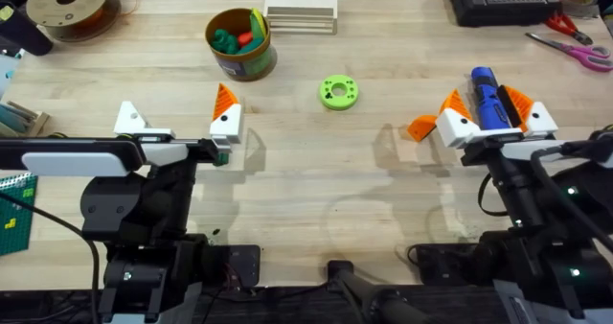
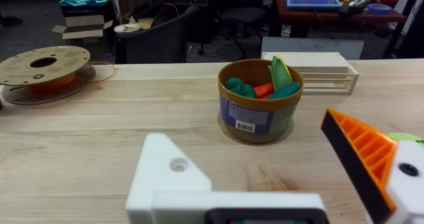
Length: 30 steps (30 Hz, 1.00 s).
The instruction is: Pick up the gripper from the table and insert it into the empty holder that is missing its gripper. Then pick up a screw, insert it into the mounting hole, and use the screwdriver to tighten it. Finally, clean up the table by picking up the vegetable and placing it into the bucket.
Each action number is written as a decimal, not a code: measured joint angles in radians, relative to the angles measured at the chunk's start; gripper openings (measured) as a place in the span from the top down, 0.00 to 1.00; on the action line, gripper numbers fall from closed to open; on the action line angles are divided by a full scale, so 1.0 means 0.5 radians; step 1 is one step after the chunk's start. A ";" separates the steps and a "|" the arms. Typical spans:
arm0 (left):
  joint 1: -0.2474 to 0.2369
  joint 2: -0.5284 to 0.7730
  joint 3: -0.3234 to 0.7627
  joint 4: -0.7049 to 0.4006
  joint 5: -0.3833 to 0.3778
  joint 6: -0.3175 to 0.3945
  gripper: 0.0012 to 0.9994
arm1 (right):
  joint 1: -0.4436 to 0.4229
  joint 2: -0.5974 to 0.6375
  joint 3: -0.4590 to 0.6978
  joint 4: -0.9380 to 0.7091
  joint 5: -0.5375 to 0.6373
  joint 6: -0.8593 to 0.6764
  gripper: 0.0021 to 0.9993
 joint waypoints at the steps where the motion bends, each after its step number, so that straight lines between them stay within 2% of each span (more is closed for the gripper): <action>1: 0.000 0.001 0.000 0.000 0.000 0.001 0.01 | 0.000 0.000 0.000 -0.010 0.001 0.000 0.19; 13: 0.000 0.001 0.007 0.002 0.000 -0.013 0.01 | 0.000 0.000 0.014 -0.067 0.007 0.005 0.19; 16: 0.000 0.027 0.103 -0.095 0.000 -0.040 0.01 | 0.000 0.023 0.148 -0.330 -0.002 0.065 0.19; 20: 0.000 0.224 0.495 -0.363 0.000 -0.069 0.01 | -0.001 0.177 0.417 -0.715 -0.016 0.106 0.19; 21: 0.000 0.305 0.638 -0.483 0.000 -0.073 0.01 | -0.001 0.243 0.530 -0.818 -0.022 0.108 0.19; 22: 0.000 0.589 1.048 -0.851 0.001 -0.078 0.01 | -0.004 0.464 0.888 -1.081 -0.025 0.113 0.19; 27: 0.000 1.106 1.651 -1.491 0.043 -0.083 0.01 | -0.004 0.813 1.369 -1.421 -0.031 0.114 0.19; 30: 0.000 1.370 1.912 -1.733 0.078 -0.083 0.01 | -0.004 0.973 1.560 -1.550 -0.031 0.114 0.19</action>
